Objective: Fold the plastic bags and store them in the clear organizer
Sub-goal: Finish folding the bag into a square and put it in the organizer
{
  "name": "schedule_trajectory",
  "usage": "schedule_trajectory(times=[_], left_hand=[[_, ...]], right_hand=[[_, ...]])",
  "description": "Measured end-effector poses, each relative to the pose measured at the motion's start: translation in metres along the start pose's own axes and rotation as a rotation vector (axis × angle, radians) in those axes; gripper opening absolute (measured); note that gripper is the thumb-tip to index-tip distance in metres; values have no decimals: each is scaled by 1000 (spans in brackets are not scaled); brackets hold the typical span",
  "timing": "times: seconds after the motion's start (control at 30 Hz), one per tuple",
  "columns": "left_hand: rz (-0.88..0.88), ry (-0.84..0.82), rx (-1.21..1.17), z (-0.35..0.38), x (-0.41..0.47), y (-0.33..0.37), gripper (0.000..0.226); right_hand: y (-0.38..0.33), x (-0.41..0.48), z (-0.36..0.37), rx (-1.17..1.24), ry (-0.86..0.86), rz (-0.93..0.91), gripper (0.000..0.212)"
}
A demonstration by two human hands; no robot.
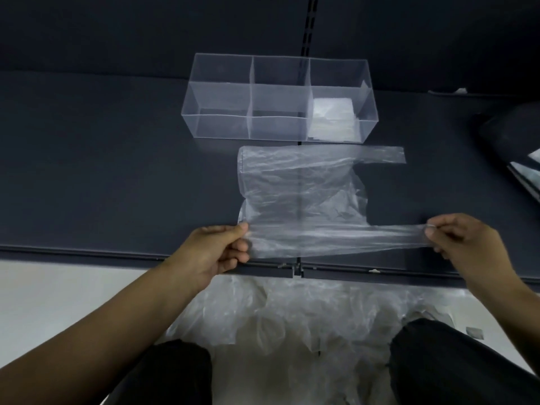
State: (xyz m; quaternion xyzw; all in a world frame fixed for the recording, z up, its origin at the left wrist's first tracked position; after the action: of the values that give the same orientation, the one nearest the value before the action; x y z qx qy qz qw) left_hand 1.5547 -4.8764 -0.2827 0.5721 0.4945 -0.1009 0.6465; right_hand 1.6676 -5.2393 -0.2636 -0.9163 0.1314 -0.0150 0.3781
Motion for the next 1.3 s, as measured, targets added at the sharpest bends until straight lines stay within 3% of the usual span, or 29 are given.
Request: schedule_trajectory(times=[0.1,0.23,0.3,0.37,0.43,0.53,0.6,0.77,0.9,0.93,1.0,1.03,1.1,1.2,1.3], left_hand=[[46,46,53,-7,-3,-6,23],[165,95,265,-19,-6,-4,40],[217,89,296,-22,-7,-1,43],[246,62,299,-21,-10,0,43],[263,34,322,-18,-13,-4,39],[288,32,344,-14,-15,-8,33],[288,48,355,-13,-14,-9,32],[249,62,420,-17,-12,-12,40],[320,8,680,-25,-18,-6,36],[432,63,800,-28,-18,0,39],[786,344,939,-28,-16,17,40],[984,460,890,-23,-20,28,33],[1271,492,761,-2,-19,39,11],[1261,295,1042,33,7,31,53],[1218,258,1344,34,31,14,76]], right_hand=[[-2,-1,-1,-112,-10,-5,5],[-17,-1,-2,-515,29,-139,11],[-43,-1,-1,-514,176,-328,20],[-85,-8,14,-394,204,-604,24],[-126,-22,50,-284,-21,-846,28],[-161,-52,118,-256,-502,-1034,42],[-168,-58,158,-345,-614,-1094,48],[-172,-37,209,-551,-539,-1121,60],[-170,-35,209,-572,-488,-1121,62],[-168,-38,206,-561,-463,-1109,62],[-163,-50,197,-504,-372,-1086,61],[-161,-58,193,-461,-336,-1068,60],[-155,-70,188,-389,-313,-1003,57],[-138,-66,185,-393,-282,-878,58],[-113,-45,172,-475,-228,-811,63]])
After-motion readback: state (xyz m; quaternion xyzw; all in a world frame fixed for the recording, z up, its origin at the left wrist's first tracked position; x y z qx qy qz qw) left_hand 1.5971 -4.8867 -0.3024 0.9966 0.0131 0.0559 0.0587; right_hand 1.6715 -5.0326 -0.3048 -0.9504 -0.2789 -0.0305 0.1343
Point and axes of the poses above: each hand's wrist, its own x-axis towards the middle knuckle, its own z-axis out of the palm, y = z × x, the point moved 3 cm from there along x, towards the middle knuckle, and after that the axes turned 13 degrees about y, right-handed, at the moved point
